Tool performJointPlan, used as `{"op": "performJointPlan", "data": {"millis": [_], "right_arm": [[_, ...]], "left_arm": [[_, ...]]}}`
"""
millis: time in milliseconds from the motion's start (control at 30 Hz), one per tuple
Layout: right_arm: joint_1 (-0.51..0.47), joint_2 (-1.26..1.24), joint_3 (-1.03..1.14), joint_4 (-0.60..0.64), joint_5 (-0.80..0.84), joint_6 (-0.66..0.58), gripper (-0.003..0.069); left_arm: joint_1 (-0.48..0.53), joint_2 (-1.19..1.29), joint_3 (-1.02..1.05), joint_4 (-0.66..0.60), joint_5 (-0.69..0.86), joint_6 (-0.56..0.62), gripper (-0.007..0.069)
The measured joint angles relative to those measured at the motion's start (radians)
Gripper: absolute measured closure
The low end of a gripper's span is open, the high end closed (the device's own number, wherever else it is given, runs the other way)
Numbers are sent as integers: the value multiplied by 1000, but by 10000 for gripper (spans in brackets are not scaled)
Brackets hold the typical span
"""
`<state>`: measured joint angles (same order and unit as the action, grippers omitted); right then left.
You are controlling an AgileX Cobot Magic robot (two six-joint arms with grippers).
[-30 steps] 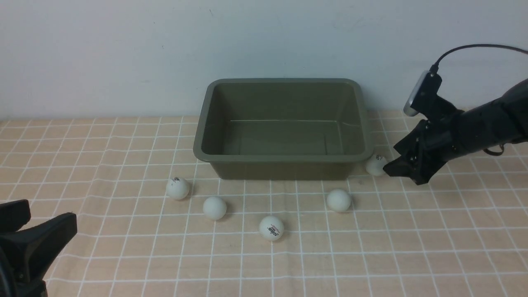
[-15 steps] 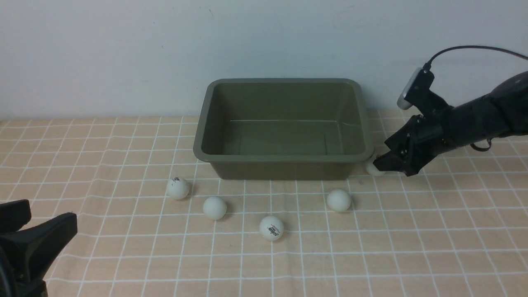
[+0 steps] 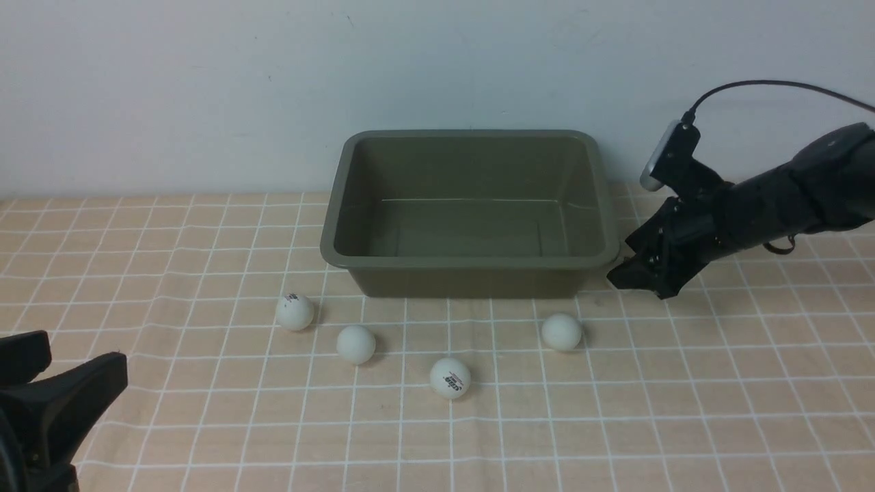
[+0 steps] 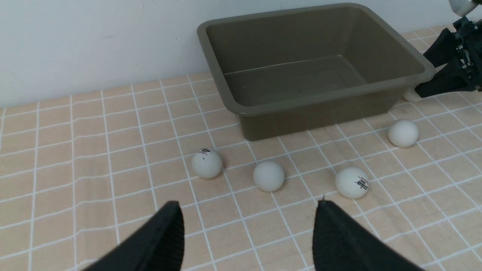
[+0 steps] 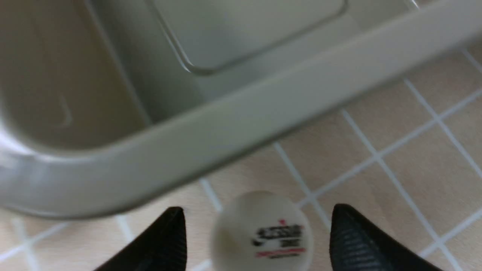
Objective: Put the table tennis balls into the box on the light coffee tablecloth.
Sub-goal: 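Reach for and grasp a ping pong ball on the table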
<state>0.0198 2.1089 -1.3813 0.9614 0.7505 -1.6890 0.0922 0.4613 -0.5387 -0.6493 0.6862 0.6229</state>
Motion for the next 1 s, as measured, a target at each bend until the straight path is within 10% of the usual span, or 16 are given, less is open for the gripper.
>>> {"op": "performJointPlan", "data": {"millis": [667, 1000], "right_arm": [[-49, -51, -4, 88, -121, 68, 310], [41, -119, -101, 217, 131, 104, 310]], "left_arm": [[0, 0, 0, 0, 2, 0, 239], [0, 0, 0, 0, 8, 0, 239]]}}
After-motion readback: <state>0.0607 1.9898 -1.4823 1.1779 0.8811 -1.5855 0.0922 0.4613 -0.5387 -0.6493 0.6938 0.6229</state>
